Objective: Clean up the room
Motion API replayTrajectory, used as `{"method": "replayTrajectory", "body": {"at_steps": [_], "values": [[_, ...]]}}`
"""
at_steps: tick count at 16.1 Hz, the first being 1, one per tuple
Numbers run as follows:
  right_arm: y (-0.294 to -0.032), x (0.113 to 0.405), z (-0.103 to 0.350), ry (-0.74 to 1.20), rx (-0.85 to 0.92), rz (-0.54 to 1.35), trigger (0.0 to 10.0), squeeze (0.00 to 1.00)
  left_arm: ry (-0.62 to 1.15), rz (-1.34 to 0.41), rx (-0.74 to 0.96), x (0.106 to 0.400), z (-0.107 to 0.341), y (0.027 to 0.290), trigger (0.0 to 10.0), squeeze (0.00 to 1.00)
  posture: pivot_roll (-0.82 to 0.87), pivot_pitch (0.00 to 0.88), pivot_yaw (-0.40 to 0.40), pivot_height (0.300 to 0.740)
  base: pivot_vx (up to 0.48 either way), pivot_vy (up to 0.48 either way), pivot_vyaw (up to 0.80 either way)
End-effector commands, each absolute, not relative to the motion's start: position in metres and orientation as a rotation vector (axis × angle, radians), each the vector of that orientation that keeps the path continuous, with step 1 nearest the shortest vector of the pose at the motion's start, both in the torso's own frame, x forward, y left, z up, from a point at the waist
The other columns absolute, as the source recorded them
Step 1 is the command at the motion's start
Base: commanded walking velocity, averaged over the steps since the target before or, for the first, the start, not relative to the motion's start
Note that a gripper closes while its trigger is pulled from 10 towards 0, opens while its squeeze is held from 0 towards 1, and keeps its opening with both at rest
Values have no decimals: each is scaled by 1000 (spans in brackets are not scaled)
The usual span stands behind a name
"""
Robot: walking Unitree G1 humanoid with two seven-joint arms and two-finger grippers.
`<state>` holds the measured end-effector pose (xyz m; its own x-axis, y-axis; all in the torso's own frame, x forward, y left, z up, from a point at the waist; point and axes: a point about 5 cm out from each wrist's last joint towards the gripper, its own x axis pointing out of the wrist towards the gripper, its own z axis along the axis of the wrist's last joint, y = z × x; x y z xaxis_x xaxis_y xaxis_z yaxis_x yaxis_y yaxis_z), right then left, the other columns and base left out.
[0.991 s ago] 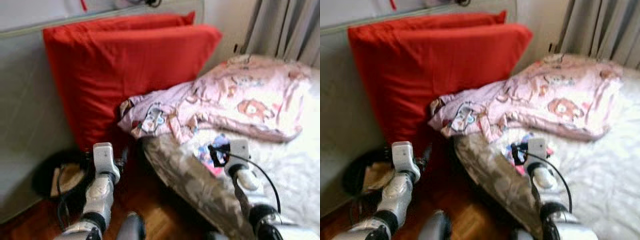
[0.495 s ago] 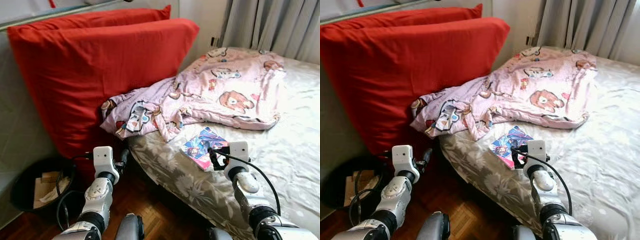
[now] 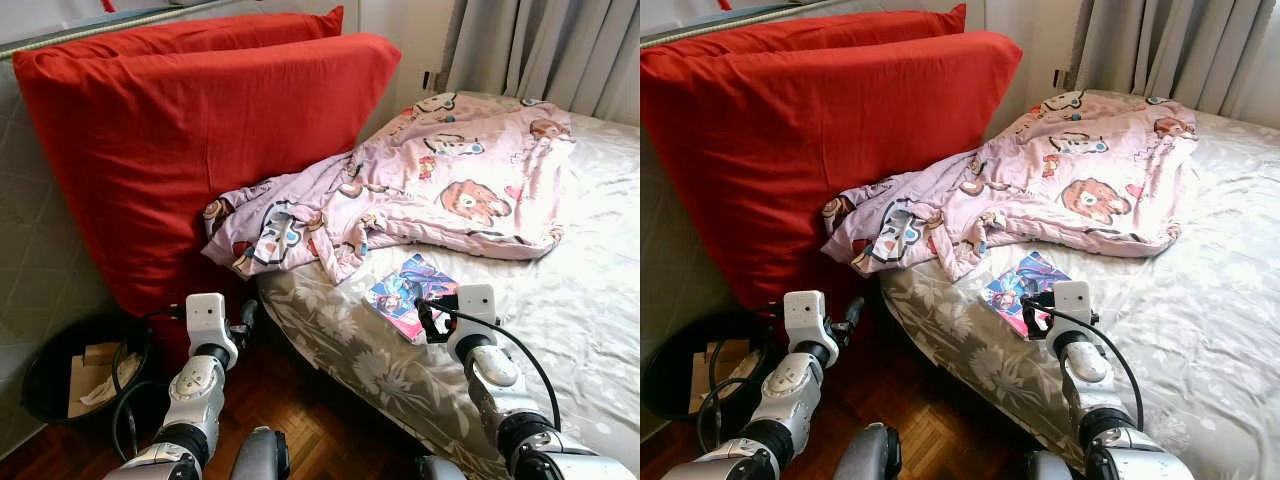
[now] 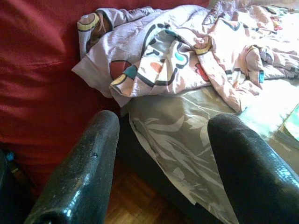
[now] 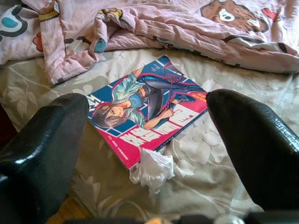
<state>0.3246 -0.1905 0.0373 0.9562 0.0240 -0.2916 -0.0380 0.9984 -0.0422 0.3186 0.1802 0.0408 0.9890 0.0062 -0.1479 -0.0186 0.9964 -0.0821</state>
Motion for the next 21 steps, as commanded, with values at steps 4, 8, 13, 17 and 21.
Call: {"method": "replayTrajectory", "body": {"at_steps": [4,8,13,17,21], "values": [[-190,326,36,330,-85,26,10000,0,148,20,-72,321,43,185,10000,0,-15,0,41,598,0,0,0],[-189,326,38,303,-64,30,10000,0,154,18,-76,320,43,185,10000,0,-15,0,42,589,0,0,0],[-186,327,39,291,-54,50,10000,0,160,12,-79,320,41,184,10000,0,-16,0,43,589,0,0,0],[-180,328,43,251,-122,104,10000,0,160,19,-90,320,41,185,10000,0,-16,0,43,589,0,0,400],[-180,326,38,291,-50,92,10000,0,145,1,-93,321,44,183,10000,0,-15,0,43,589,283,0,153]]}}
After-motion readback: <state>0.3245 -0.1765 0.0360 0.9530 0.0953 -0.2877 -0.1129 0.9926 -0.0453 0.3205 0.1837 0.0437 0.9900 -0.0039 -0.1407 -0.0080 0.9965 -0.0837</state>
